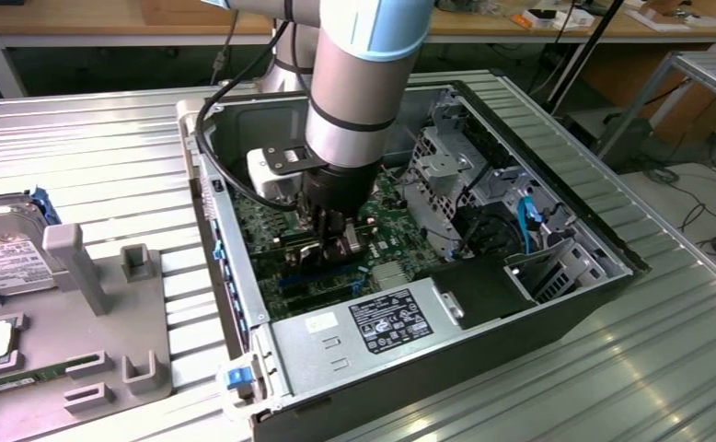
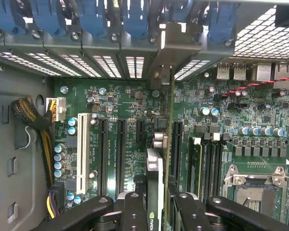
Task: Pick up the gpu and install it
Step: 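Insert the gpu into the slot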
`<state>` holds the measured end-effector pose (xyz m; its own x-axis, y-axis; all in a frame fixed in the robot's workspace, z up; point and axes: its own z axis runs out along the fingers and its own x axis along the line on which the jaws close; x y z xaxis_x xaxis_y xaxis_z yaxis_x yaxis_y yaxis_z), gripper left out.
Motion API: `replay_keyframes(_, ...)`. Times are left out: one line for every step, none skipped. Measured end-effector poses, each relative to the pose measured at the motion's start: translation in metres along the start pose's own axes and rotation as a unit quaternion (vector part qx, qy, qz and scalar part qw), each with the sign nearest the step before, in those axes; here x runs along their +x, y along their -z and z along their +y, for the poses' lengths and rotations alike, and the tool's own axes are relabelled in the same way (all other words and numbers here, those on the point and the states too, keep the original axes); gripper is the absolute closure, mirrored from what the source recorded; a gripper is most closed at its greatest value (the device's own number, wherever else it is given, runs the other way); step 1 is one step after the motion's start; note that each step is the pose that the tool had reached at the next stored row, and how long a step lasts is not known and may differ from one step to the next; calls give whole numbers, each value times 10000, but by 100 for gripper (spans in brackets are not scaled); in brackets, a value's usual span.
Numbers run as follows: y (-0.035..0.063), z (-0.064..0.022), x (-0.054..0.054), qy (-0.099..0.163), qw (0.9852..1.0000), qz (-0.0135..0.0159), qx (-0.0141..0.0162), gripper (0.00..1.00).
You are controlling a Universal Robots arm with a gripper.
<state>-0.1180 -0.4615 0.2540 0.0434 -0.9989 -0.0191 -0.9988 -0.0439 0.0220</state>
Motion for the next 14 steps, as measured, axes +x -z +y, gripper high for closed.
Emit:
replay_keyframes(0, 0, 0, 0, 10000, 0, 0, 73)
replay_keyframes(-1, 0, 0, 0, 10000, -1, 1, 73)
replay_keyframes(-1, 0, 0, -1, 10000, -1, 1, 73)
replay_keyframes(-1, 0, 0, 0, 10000, -1, 1, 73)
replay_keyframes(-1, 0, 0, 0, 10000, -1, 1, 73)
replay_keyframes(-1, 1, 0, -1, 10000, -1, 1, 73)
replay_keyframes(-1, 1, 0, -1, 10000, -1, 1, 73)
replay_keyframes(-1, 0, 0, -1, 10000, -1, 1, 73)
replay_keyframes(-3, 1, 1, 0, 10000, -1, 1, 73)
replay_keyframes(-7, 0, 2, 0, 10000, 0, 1, 73)
replay_keyframes(-11, 0, 3, 0, 10000, 0, 1, 73)
replay_keyframes(-28, 1, 5, -1, 10000, 3, 0, 73)
replay_keyframes(-42, 1, 7, -1, 10000, 3, 0, 73)
replay_keyframes(-76, -2, 5, 0, 10000, -8, 9, 73)
